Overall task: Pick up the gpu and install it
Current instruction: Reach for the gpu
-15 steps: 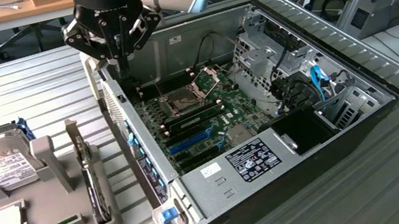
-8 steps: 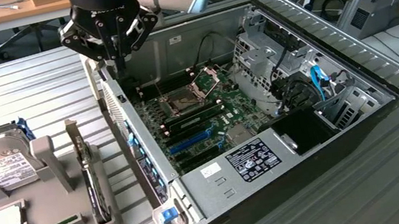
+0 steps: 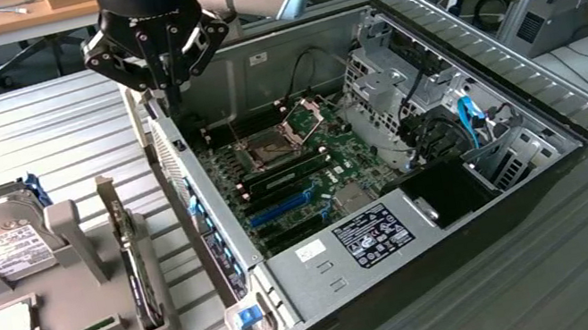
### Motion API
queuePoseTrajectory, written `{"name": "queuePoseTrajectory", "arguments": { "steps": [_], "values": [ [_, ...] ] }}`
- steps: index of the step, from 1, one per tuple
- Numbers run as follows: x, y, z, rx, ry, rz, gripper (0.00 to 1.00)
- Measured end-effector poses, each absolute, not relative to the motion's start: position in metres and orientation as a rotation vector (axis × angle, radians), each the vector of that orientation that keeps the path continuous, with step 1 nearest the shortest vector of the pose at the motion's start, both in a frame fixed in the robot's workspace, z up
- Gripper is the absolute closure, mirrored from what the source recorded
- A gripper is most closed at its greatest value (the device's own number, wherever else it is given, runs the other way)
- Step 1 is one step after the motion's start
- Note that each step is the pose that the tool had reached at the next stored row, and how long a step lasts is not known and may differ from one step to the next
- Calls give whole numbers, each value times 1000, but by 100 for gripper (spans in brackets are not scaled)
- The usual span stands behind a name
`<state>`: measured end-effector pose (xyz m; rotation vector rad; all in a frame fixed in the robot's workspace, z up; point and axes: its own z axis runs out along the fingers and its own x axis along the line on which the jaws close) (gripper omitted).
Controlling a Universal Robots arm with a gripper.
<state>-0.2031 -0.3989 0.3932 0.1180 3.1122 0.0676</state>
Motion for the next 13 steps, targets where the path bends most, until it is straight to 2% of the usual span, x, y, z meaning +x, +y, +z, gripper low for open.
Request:
{"name": "queuePoseTrajectory", "arguments": {
  "steps": [13],
  "values": [
    [-209, -399, 393, 118, 3112, 68, 89]
  ]
}}
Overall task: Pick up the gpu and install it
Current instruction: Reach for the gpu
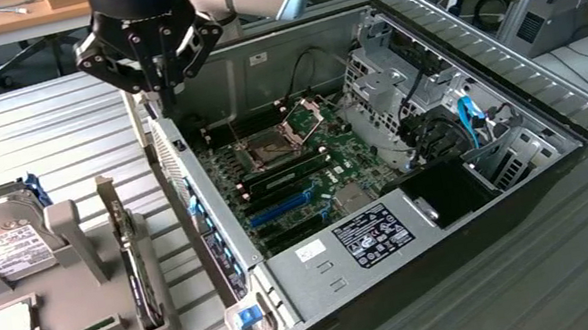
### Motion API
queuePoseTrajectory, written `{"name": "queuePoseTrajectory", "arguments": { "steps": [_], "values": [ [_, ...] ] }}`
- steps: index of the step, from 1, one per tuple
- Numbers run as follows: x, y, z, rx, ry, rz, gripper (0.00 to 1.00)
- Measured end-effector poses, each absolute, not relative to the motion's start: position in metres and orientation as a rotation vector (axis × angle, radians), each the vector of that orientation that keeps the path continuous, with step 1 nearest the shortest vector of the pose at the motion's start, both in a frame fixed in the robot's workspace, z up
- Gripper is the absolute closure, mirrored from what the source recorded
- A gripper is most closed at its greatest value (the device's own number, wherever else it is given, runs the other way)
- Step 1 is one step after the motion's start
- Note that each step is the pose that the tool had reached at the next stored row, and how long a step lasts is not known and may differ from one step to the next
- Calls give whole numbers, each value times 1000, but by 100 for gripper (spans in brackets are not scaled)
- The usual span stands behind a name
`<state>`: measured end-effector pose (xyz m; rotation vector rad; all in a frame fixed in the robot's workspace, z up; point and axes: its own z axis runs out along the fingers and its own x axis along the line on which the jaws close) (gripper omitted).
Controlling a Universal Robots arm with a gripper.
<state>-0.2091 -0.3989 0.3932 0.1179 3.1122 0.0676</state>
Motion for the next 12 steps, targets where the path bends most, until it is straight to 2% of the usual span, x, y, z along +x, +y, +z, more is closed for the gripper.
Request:
{"name": "queuePoseTrajectory", "arguments": {
  "steps": [12],
  "values": [
    [-214, -399, 393, 118, 3112, 68, 89]
  ]
}}
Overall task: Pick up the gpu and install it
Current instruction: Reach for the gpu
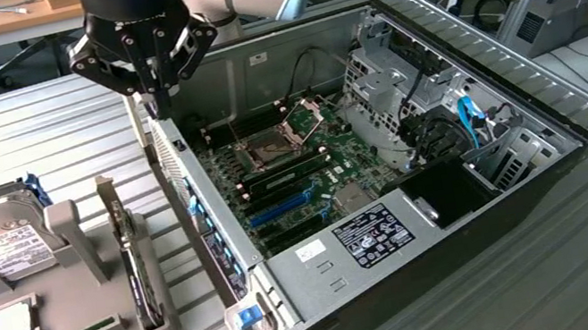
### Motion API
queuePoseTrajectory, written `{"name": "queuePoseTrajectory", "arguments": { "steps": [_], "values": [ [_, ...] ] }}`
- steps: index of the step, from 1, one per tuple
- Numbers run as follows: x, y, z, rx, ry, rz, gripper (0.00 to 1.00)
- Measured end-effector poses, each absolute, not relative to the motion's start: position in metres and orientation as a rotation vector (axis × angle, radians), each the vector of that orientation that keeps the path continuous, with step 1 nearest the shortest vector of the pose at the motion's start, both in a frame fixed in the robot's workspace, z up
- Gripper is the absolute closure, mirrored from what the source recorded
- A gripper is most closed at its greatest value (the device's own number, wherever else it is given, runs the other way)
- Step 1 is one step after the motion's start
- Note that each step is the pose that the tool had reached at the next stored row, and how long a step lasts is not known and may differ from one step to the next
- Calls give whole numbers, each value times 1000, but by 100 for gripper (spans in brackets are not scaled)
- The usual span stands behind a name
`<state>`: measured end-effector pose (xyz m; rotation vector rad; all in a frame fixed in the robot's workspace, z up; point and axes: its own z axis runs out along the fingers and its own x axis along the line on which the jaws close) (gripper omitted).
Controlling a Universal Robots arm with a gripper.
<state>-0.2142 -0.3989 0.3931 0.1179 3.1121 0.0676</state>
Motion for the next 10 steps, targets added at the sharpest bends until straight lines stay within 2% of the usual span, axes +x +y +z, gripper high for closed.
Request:
{"name": "queuePoseTrajectory", "arguments": {
  "steps": [10],
  "values": [
    [-218, -399, 393, 118, 3112, 68, 89]
  ]
}}
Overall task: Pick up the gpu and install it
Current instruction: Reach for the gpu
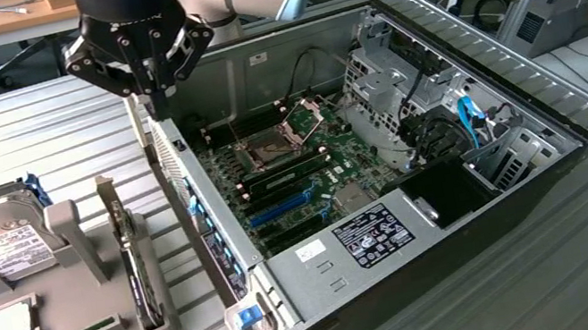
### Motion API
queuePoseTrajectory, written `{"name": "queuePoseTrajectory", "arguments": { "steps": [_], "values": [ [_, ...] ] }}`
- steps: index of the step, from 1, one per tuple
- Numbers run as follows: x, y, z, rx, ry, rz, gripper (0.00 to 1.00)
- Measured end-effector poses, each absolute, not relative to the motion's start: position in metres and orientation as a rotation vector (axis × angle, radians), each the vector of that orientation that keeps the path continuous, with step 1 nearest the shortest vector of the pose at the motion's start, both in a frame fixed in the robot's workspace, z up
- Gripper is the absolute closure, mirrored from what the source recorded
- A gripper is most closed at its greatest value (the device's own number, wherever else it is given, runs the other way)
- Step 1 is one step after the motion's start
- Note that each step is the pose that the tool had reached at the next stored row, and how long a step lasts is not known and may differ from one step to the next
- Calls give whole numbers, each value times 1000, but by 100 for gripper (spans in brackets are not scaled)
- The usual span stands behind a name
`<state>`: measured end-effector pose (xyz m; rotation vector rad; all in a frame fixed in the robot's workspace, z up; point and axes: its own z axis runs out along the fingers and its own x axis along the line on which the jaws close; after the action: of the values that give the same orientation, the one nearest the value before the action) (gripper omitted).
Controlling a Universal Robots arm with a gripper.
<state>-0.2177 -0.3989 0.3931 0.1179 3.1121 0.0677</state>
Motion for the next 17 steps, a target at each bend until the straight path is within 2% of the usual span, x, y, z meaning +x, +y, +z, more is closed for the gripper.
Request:
{"name": "queuePoseTrajectory", "arguments": {
  "steps": [17],
  "values": [
    [-224, -399, 393, 118, 3112, 68, 89]
  ]
}}
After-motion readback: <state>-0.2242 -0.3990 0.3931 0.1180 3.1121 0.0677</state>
